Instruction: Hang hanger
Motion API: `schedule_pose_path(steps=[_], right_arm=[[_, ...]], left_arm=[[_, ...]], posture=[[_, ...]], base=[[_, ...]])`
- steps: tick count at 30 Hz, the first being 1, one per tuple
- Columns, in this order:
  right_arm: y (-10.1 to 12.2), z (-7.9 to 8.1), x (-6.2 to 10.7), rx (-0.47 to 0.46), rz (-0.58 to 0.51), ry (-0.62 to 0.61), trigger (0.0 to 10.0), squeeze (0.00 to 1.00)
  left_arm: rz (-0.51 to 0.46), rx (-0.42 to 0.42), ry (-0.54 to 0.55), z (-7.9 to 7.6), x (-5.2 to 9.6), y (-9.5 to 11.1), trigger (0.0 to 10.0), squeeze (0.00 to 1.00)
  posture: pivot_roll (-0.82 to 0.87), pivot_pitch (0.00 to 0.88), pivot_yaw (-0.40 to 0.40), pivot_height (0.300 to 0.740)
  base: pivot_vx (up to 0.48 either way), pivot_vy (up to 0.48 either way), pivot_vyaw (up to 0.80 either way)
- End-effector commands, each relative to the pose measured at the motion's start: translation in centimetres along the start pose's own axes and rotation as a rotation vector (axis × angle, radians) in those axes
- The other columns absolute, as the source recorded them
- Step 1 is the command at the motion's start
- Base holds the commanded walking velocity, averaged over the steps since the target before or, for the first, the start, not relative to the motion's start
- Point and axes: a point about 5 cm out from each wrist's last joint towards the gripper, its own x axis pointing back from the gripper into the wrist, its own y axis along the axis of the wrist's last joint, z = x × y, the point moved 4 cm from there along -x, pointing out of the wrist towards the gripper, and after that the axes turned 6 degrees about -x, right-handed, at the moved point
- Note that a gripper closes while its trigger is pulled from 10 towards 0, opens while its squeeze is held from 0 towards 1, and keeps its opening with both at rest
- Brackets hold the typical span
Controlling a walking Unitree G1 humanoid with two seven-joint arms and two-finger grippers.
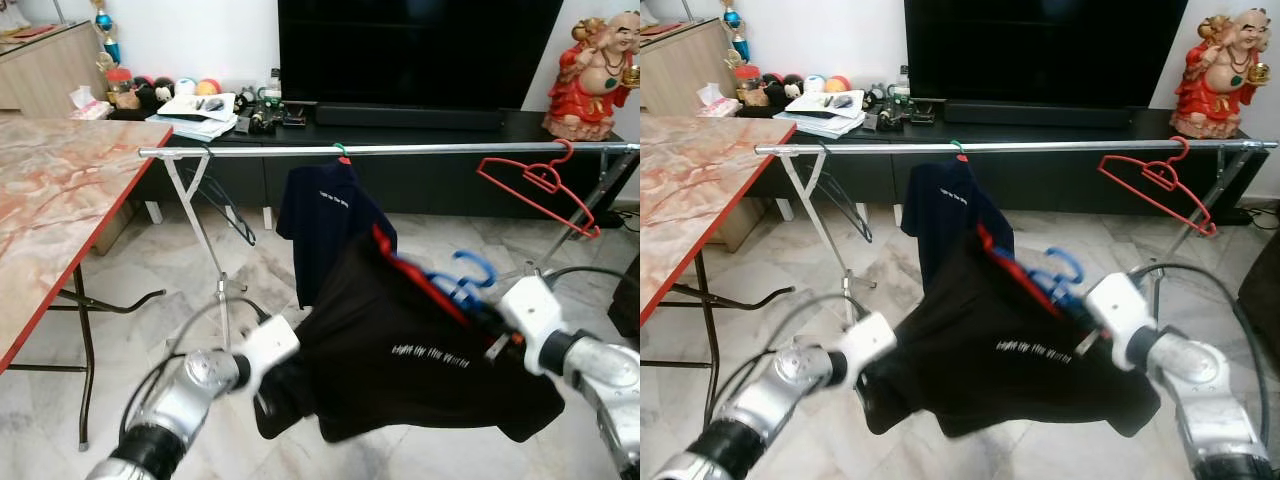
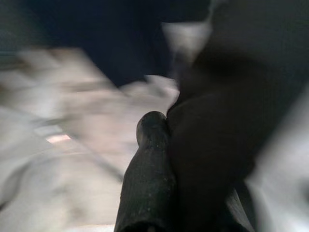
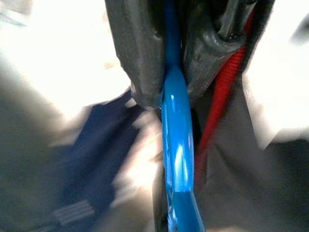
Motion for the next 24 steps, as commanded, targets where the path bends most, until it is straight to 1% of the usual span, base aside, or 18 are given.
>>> schedule_pose_path(steps=[1,3,4,5,6,8,9,10,11,12,15,17,18,19,20,21,22,24], right_arm=[[-0.7,0.9,0.4,0.048,0.073,0.079,10.0,0.00],[-1.4,0.8,0.8,0.045,0.118,0.082,10.0,0.00],[-1.8,0.7,1.0,0.046,0.145,0.086,10.0,0.00],[-1.8,0.7,1.0,0.046,0.145,0.086,10.0,0.00],[-2.1,0.6,1.2,0.054,0.165,0.089,10.0,0.00],[-2.5,-0.1,1.5,0.066,0.198,0.047,10.0,0.00],[-2.4,-0.5,1.6,0.059,0.198,0.023,10.0,0.00],[-1.7,-1.2,1.7,0.050,0.165,-0.028,10.0,0.00],[-1.5,-1.4,1.7,0.046,0.153,-0.041,10.0,0.00],[-0.8,-1.9,1.8,0.025,0.110,-0.071,10.0,0.00],[1.2,-3.1,2.3,0.003,-0.021,-0.145,10.0,0.00],[2.4,-4.4,2.6,-0.045,-0.097,-0.232,10.0,0.00],[3.9,-6.5,3.3,-0.083,-0.193,-0.372,10.0,0.00],[3.9,-6.5,3.3,-0.083,-0.193,-0.372,10.0,0.00],[5.4,-8.2,4.2,-0.129,-0.304,-0.489,10.0,0.00],[5.9,-8.8,4.7,-0.154,-0.354,-0.531,10.0,0.00],[7.3,-9.5,5.4,-0.230,-0.477,-0.560,10.0,0.00],[7.9,-9.6,5.7,-0.255,-0.536,-0.563,10.0,0.00]], left_arm=[[-0.025,0.018,0.205,3.6,0.5,0.8,0.0,0.00],[-0.047,0.014,0.325,5.7,1.1,1.3,0.0,0.00],[-0.048,0.040,0.390,6.7,1.4,1.3,0.0,0.00],[-0.048,0.040,0.390,6.7,1.4,1.3,0.0,0.00],[-0.045,0.066,0.440,7.5,1.7,1.1,0.0,0.00],[0.056,0.117,0.520,8.5,2.1,-0.8,0.0,0.00],[0.132,0.103,0.530,8.4,2.1,-2.1,0.0,0.00],[0.260,0.083,0.513,7.9,2.3,-4.4,0.0,0.00],[0.284,0.082,0.504,7.7,2.4,-4.9,0.0,0.00],[0.317,0.089,0.471,7.1,2.4,-5.7,0.0,0.00],[0.402,0.086,0.239,3.8,1.9,-7.5,0.0,0.00],[0.424,0.033,-0.020,-0.2,1.7,-8.3,0.0,0.00],[0.386,-0.025,-0.239,-4.0,1.7,-8.0,0.0,0.00],[0.386,-0.025,-0.239,-4.0,1.7,-8.0,0.0,0.00],[0.309,-0.043,-0.344,-6.2,1.4,-6.6,0.0,0.00],[0.278,-0.037,-0.372,-6.9,1.3,-6.0,0.0,0.00],[0.193,-0.026,-0.442,-8.3,1.1,-4.2,0.0,0.00],[0.143,-0.019,-0.483,-9.0,1.1,-3.1,0.0,0.00]], posture=[[-0.06,0.000,0.019,0.740],[-0.06,0.000,0.019,0.740],[-0.06,0.000,0.019,0.740],[-0.06,0.000,0.019,0.740],[-0.06,0.000,0.019,0.740],[-0.06,0.000,0.018,0.740],[-0.06,0.000,0.018,0.740],[-0.06,0.000,0.017,0.740],[-0.06,0.000,0.017,0.740],[-0.05,0.000,0.016,0.740],[-0.05,0.000,0.012,0.740],[-0.05,0.000,0.015,0.740],[-0.06,0.000,0.017,0.740],[-0.06,0.000,0.017,0.740],[-0.05,0.000,0.017,0.740],[-0.05,0.000,0.017,0.740],[-0.05,0.000,0.016,0.740],[-0.05,0.000,0.016,0.740]], base=[[0.000,0.000,0.00],[0.000,0.000,0.00],[0.000,0.000,0.00],[0.000,0.000,0.00],[0.000,0.000,0.00],[0.000,0.000,0.00],[0.000,0.000,0.00],[0.000,0.000,0.00],[0.000,0.000,0.00],[0.000,0.000,0.00],[0.000,0.000,0.00],[0.000,0.000,0.00],[0.000,0.000,0.00],[0.000,0.000,0.00],[0.000,0.000,0.00],[0.000,0.000,0.00],[0.000,0.000,0.00],[0.000,0.000,0.00]])
